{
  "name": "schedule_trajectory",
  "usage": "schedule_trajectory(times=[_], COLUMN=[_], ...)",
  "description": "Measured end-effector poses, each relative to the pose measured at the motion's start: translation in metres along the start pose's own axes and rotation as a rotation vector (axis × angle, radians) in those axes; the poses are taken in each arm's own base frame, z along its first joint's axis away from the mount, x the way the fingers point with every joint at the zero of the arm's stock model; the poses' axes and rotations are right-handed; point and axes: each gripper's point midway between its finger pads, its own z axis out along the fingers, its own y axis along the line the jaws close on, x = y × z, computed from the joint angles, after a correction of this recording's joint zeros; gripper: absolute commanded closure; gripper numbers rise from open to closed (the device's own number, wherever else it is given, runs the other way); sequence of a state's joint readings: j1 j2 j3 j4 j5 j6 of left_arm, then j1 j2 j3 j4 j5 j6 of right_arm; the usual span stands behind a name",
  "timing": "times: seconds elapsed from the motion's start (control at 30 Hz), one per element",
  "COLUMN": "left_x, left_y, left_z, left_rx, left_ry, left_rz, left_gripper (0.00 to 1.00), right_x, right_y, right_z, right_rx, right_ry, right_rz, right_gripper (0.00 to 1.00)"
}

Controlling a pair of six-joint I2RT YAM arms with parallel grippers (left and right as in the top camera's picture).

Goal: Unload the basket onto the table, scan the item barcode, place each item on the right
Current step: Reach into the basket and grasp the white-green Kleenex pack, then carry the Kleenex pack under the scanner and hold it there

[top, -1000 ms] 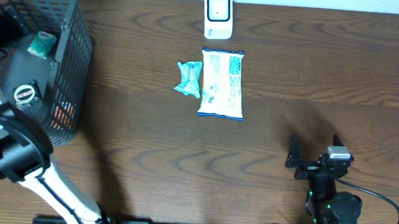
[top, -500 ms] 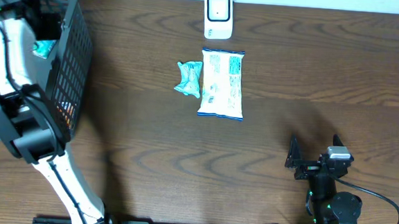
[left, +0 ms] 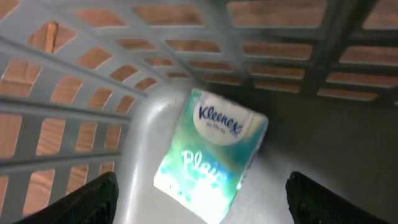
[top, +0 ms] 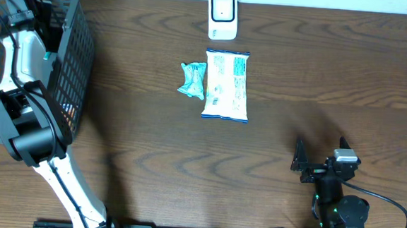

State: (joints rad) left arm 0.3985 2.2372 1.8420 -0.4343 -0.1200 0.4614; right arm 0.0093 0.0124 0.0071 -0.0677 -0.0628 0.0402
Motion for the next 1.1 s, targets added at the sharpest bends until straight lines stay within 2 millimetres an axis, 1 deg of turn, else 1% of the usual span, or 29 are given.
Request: schedule_trajectory(times=[0.03,0.1,0.2,0.43,0.6,0.63,0.7,0.77,0.87,0.9,1.03,1.1], left_x=[0.0,-0.001,-0.005,0.002,0.019,0.018,0.019,0.021,0.023,0.024,0.027,0.03], left_y=[-0.002,-0.005,-0.008,-0.011,-0.014,-0.013,-0.01,-0.008,-0.004,-0.003,-0.003,-0.003], left_z=[0.002,0.005,0.008,0.016,0.036,0.039,0.04,0.04,0.042,0.042,0.04,0.035], left_rx=[0.007,0.014,0.022,0.033,0.041,0.04,0.038,0.036,0.03,0.03,0.035,0.042], left_ry=[-0.009,-0.025,-0.057,-0.056,-0.016,-0.023,-0.022,-0.02,-0.015,-0.015,0.001,0.019], left_rz=[0.004,0.008,0.006,0.007,0.002,-0.002,-0.007,-0.007,-0.01,-0.008,-0.003,-0.003], left_gripper=[0.16,0.2,0.28,0.28,0.28,0.28,0.4,0.64,0.88,0.92,0.92,0.93], right_x=[0.0,0.0,0.0,0.0,0.0,0.0,0.0,0.0,0.0,0.0,0.0,0.0], right_y=[0.0,0.0,0.0,0.0,0.0,0.0,0.0,0.0,0.0,0.0,0.0,0.0], right_z=[0.0,0.0,0.0,0.0,0.0,0.0,0.0,0.0,0.0,0.0,0.0,0.0], right_rx=[0.0,0.0,0.0,0.0,0.0,0.0,0.0,0.0,0.0,0.0,0.0,0.0], right_ry=[0.0,0.0,0.0,0.0,0.0,0.0,0.0,0.0,0.0,0.0,0.0,0.0], right_rz=[0.0,0.0,0.0,0.0,0.0,0.0,0.0,0.0,0.0,0.0,0.0,0.0], right_gripper=[0.01,0.01,0.01,0.01,0.01,0.01,0.01,0.01,0.01,0.01,0.01,0.01])
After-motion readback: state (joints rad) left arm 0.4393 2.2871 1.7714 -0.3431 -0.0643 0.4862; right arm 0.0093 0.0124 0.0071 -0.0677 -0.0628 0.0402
